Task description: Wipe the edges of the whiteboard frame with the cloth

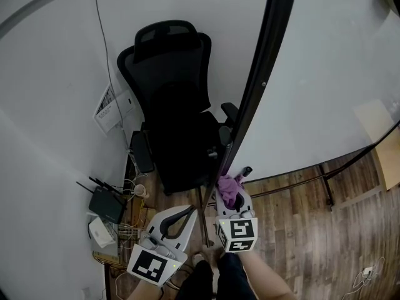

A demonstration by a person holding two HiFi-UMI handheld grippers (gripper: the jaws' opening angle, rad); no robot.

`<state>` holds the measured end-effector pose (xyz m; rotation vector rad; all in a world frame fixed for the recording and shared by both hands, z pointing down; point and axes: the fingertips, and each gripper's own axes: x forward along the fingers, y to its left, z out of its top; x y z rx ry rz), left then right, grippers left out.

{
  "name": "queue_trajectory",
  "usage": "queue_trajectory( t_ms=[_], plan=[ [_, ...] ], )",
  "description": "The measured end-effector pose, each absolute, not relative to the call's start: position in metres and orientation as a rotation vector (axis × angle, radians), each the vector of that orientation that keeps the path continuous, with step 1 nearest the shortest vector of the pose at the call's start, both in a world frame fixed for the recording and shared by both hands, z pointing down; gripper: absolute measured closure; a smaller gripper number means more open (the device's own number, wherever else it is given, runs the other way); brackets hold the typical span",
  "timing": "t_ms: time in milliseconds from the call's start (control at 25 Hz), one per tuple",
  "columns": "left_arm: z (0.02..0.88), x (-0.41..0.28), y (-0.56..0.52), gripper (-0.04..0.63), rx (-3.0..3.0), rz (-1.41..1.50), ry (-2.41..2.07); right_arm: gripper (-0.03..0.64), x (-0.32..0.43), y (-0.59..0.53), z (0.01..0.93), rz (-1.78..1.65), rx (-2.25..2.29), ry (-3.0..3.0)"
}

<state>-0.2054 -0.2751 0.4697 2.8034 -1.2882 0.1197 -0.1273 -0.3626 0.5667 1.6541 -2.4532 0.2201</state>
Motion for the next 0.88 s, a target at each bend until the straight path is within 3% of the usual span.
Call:
queue_trajectory(
  t_ms=[880],
  plan=[
    [0.491,-0.217,-0.273,0.578,2.751,0.192,-1.303,0.515,-0.125,-0.364,0.632,0.33,1.633,-2.36]
  ],
)
